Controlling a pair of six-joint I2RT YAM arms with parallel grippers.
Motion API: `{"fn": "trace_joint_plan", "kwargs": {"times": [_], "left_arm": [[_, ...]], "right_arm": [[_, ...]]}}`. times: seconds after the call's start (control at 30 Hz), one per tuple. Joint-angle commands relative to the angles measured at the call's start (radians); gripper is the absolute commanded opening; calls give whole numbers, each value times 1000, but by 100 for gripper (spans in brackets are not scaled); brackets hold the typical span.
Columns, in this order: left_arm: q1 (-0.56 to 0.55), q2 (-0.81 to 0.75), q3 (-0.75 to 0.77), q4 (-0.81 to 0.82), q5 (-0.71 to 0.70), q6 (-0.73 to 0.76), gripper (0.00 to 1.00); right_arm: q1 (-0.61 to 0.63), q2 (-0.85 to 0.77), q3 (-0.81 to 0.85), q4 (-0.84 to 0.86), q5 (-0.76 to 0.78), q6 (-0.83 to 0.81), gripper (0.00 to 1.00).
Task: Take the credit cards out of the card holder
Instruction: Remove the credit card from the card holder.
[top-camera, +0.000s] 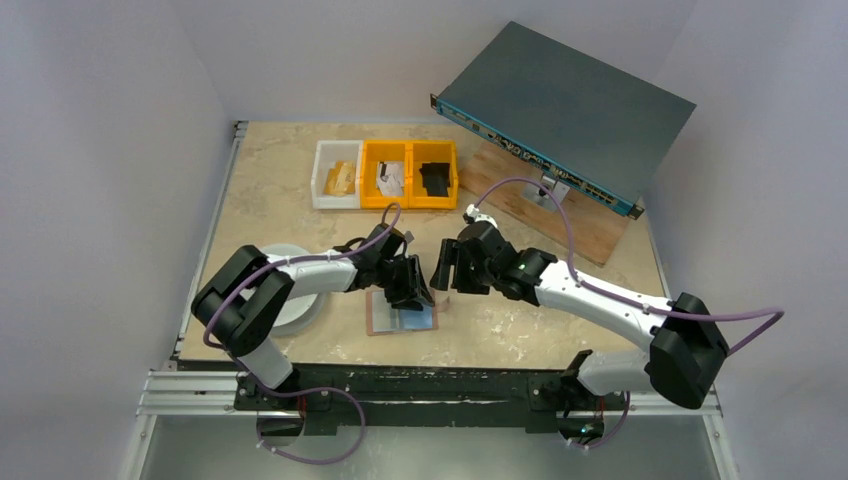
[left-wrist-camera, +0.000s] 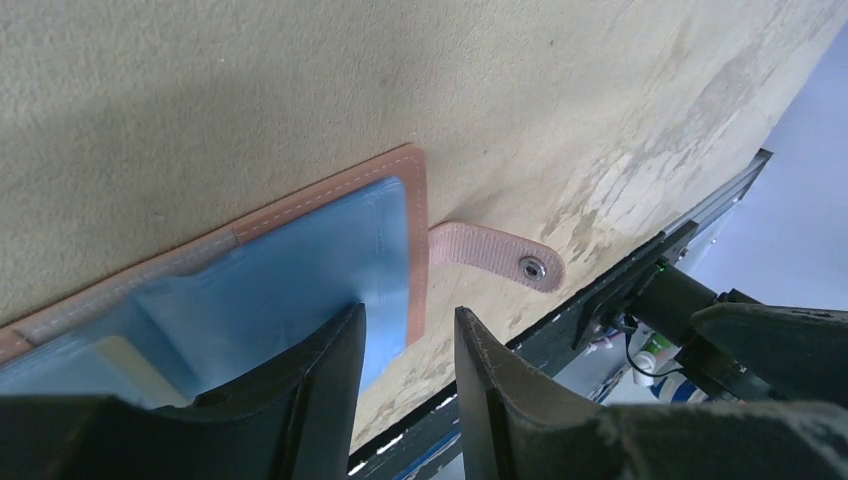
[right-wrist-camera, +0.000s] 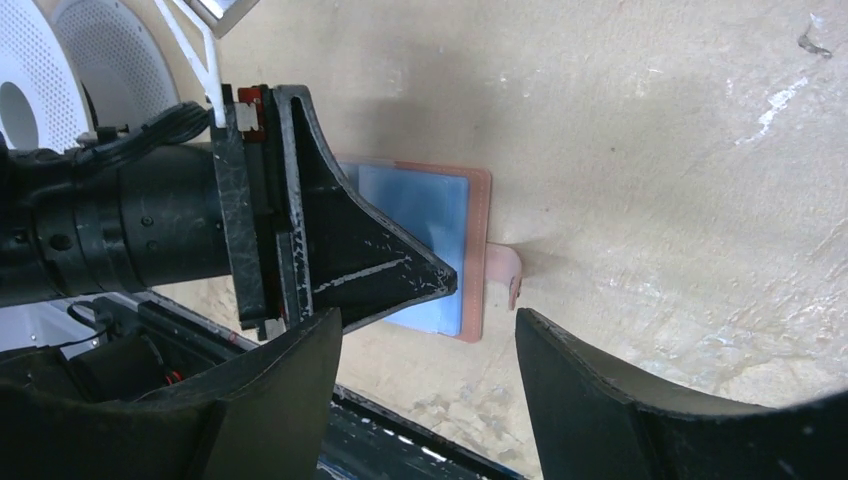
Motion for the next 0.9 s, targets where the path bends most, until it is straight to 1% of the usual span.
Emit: {"fn": "trace_joint_plan", "kwargs": {"times": [0.0,0.17,0.3,0.4,0.6,0.73,0.87], "left_arm": [[-2,32,7,52,-17,-20,38],[-2,-10,4,33,-19,-12,38],[4,-85,23,-34,-52,12,38],[16,-139,28,-75,-66,28,39],[59,-200,8,-116,-68,47,39],[110,-279,-35,-165,-99,57,39],[185,-387,-88,-263,-175,59,40]], "right_arm": [[-2,-25,-16,6,22,17,63],[-3,-10,-12,15,3,11,62],[-2,-3,-4,30,11,3,62],[-1,9,-2,45,-8,6,60],[13,17,7,68,-27,14,58],[62,65,39,92,-34,19,56],[137,186,125,101,-30,15,52]]}}
